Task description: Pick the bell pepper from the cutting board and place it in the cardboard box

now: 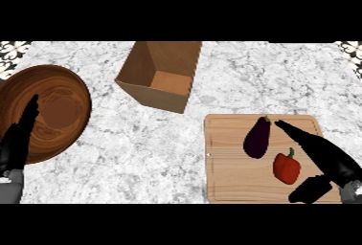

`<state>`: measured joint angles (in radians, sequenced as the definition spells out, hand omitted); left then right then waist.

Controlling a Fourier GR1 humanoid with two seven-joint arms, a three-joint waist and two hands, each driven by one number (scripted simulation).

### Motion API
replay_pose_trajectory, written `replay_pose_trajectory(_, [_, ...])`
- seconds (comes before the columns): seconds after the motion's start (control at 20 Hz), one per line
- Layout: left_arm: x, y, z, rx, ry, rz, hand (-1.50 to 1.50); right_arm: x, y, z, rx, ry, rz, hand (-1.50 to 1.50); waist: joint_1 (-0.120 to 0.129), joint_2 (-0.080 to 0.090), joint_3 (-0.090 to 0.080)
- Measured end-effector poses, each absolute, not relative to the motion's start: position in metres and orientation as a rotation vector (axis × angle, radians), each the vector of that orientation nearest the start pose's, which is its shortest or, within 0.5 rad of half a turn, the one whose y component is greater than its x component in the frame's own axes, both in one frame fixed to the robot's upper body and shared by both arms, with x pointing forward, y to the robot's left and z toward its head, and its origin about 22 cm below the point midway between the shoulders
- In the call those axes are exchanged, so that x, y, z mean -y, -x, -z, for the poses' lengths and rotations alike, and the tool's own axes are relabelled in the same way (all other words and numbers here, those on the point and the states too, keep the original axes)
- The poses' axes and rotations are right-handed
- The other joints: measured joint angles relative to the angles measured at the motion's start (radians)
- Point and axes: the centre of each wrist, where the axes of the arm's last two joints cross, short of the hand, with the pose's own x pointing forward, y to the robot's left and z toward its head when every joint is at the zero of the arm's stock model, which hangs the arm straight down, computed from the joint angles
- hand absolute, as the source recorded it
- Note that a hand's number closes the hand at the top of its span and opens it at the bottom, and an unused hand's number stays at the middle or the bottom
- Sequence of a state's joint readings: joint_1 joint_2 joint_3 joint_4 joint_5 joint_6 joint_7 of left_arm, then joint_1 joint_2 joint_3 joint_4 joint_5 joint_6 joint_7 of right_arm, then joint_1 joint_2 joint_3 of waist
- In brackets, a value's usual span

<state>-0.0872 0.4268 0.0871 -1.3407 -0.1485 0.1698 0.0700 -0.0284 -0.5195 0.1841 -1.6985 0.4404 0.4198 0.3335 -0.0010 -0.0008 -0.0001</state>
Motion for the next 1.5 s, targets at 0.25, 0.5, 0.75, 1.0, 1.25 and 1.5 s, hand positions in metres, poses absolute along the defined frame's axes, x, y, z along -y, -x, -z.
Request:
replay_pose_trajectory(0.25, [-0.36, -0.258, -0.011, 1.362, -0.652, 0.206, 0.0, 0.279, -0.24, -0.065, 1.031, 0.471, -1.116, -1.5, 0.0, 0.0, 0.0])
replay_pose_trajectory(0.5, [-0.358, -0.257, -0.013, 1.359, -0.648, 0.205, 0.0, 0.268, -0.241, -0.055, 0.945, 0.491, -1.139, -1.5, 0.002, 0.0, 0.0])
replay_pose_trajectory(0.75, [-0.364, -0.264, -0.014, 1.365, -0.642, 0.205, 0.0, 0.265, -0.253, -0.042, 0.896, 0.509, -1.133, 1.5, 0.002, 0.0, -0.001])
replay_pose_trajectory(1.0, [-0.361, -0.258, -0.013, 1.359, -0.643, 0.213, 0.0, 0.267, -0.258, -0.036, 0.952, 0.637, -1.123, 1.5, 0.003, -0.003, -0.003])
replay_pose_trajectory(1.25, [-0.362, -0.258, -0.012, 1.365, -0.648, 0.214, 0.0, 0.267, -0.27, -0.032, 1.027, 0.749, -1.139, 1.5, 0.004, -0.003, -0.003])
replay_pose_trajectory(1.5, [-0.346, -0.27, -0.016, 1.401, -0.62, 0.248, 0.0, 0.273, -0.311, -0.055, 1.208, 0.677, -1.345, 1.5, 0.058, 0.016, 0.001])
